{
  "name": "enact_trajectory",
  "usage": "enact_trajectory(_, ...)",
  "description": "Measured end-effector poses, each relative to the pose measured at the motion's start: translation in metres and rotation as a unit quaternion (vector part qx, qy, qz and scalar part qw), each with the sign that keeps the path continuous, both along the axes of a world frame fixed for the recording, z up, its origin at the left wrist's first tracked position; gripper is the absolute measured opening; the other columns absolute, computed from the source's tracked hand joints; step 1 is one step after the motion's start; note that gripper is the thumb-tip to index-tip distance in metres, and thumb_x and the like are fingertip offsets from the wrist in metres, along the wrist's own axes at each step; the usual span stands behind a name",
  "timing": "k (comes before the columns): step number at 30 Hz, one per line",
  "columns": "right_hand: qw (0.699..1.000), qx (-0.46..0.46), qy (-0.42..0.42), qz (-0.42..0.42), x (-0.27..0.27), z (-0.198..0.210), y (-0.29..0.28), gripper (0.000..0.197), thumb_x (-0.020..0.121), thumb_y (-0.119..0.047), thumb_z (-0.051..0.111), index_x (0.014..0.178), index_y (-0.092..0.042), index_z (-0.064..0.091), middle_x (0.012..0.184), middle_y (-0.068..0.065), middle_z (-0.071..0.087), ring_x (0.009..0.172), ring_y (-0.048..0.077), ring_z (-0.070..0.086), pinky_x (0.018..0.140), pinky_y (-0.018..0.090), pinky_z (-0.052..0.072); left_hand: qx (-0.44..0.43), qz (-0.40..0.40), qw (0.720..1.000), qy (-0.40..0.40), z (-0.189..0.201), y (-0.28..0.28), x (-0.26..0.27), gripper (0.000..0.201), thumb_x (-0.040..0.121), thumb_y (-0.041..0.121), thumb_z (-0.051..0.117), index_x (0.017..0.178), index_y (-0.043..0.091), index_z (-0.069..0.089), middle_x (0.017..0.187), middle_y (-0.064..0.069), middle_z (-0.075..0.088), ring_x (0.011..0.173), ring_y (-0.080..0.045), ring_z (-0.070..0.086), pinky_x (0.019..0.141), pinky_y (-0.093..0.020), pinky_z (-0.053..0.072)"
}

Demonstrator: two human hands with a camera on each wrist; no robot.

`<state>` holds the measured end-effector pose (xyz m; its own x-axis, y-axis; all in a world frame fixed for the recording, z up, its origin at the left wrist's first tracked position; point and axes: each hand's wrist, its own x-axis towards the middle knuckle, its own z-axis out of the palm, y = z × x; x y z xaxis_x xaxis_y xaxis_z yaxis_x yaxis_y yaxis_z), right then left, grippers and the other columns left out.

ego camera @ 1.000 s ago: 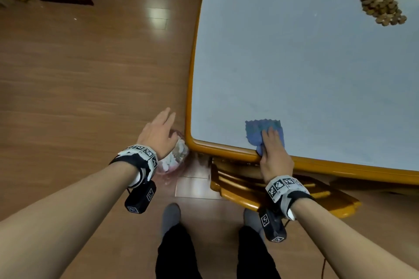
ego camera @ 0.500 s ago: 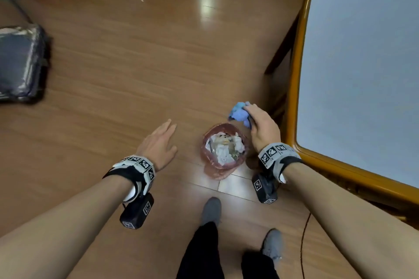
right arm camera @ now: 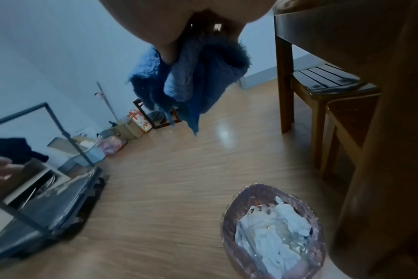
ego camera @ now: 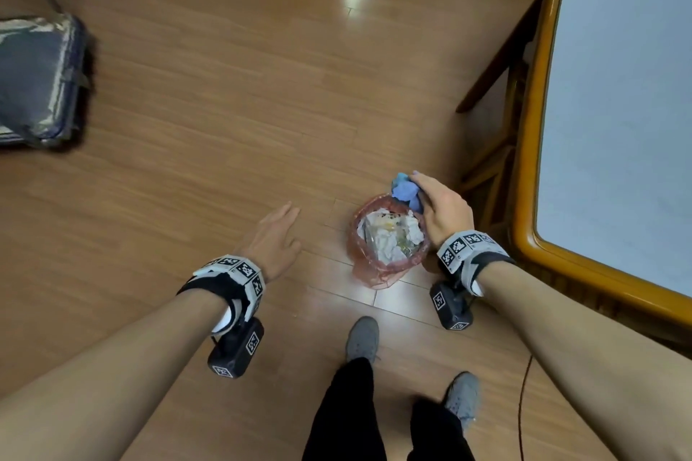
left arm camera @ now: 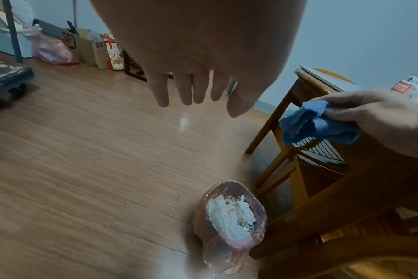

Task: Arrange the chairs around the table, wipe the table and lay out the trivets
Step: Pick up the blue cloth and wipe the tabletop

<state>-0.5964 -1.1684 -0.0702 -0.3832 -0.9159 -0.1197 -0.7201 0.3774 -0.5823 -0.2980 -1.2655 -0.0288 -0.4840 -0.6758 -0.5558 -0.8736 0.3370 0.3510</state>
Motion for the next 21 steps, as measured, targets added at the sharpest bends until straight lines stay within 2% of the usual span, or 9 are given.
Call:
enact_trajectory(3, 1.000, -0.005, -0.005, -0.009, 0.002, -0.005, 0.002, 0.039, 0.099, -0.020, 0.043, 0.136, -0.027, 0.053, 0.140, -0.006, 0.055, 0.126, 0.020, 0.052, 0.101, 0.031, 0.040, 0.002, -0.011, 1.000, -0.004, -0.001, -0.003, -0.004, 0.065, 0.097, 0.029, 0.044, 0.155, 0.020, 0.015, 0.162, 0.006, 0.008, 0.148, -0.014, 0.013, 0.118, -0.032, 0.015)
enact_trajectory(6, 0.999, -0.035, 0.002, -0.004, 0.002, -0.004, 0.006, 0.035, 0.099, -0.021, 0.042, 0.131, -0.029, 0.054, 0.129, -0.006, 0.061, 0.116, 0.018, 0.054, 0.094, 0.034, 0.045, -0.003, -0.033, 0.999, 0.000, 0.004, -0.004, -0.016, 0.065, 0.096, 0.029, 0.043, 0.155, 0.020, 0.016, 0.162, 0.005, 0.011, 0.148, -0.014, 0.014, 0.119, -0.032, 0.016)
enact_trajectory(10, 0.996, -0.090, -0.003, -0.020, -0.013, 0.019, 0.016, 0.033, 0.098, -0.018, 0.042, 0.127, -0.027, 0.055, 0.120, -0.004, 0.061, 0.110, 0.015, 0.053, 0.091, 0.034, 0.046, -0.016, -0.061, 0.998, 0.018, 0.018, -0.005, -0.044, 0.065, 0.097, 0.025, 0.044, 0.154, 0.017, 0.016, 0.161, 0.002, 0.013, 0.147, -0.016, 0.015, 0.119, -0.032, 0.015)
enact_trajectory(15, 0.986, -0.146, 0.007, -0.075, -0.057, 0.072, 0.042, 0.033, 0.099, -0.014, 0.043, 0.128, -0.024, 0.056, 0.121, -0.002, 0.060, 0.108, 0.013, 0.052, 0.090, 0.023, 0.038, -0.032, -0.111, 0.993, 0.033, 0.034, -0.006, -0.097, 0.066, 0.095, 0.026, 0.045, 0.154, 0.019, 0.016, 0.161, 0.001, 0.015, 0.147, -0.017, 0.018, 0.119, -0.038, 0.021)
enact_trajectory(19, 0.982, -0.131, 0.028, -0.133, -0.108, 0.097, 0.085, 0.034, 0.098, -0.023, 0.040, 0.128, -0.025, 0.056, 0.121, 0.001, 0.061, 0.110, 0.019, 0.053, 0.091, 0.027, 0.038, -0.044, -0.161, 0.984, 0.060, 0.047, 0.007, -0.157, 0.065, 0.096, 0.026, 0.044, 0.154, 0.020, 0.016, 0.161, 0.001, 0.014, 0.147, -0.017, 0.018, 0.119, -0.040, 0.021)
enact_trajectory(21, 0.980, -0.108, 0.043, -0.159, -0.131, 0.102, 0.110, 0.033, 0.098, -0.022, 0.041, 0.128, -0.025, 0.056, 0.123, 0.001, 0.061, 0.113, 0.022, 0.053, 0.093, 0.031, 0.040, -0.046, -0.181, 0.979, 0.075, 0.051, 0.017, -0.187, 0.063, 0.097, 0.027, 0.043, 0.154, 0.021, 0.016, 0.161, 0.002, 0.014, 0.147, -0.016, 0.018, 0.119, -0.038, 0.020)
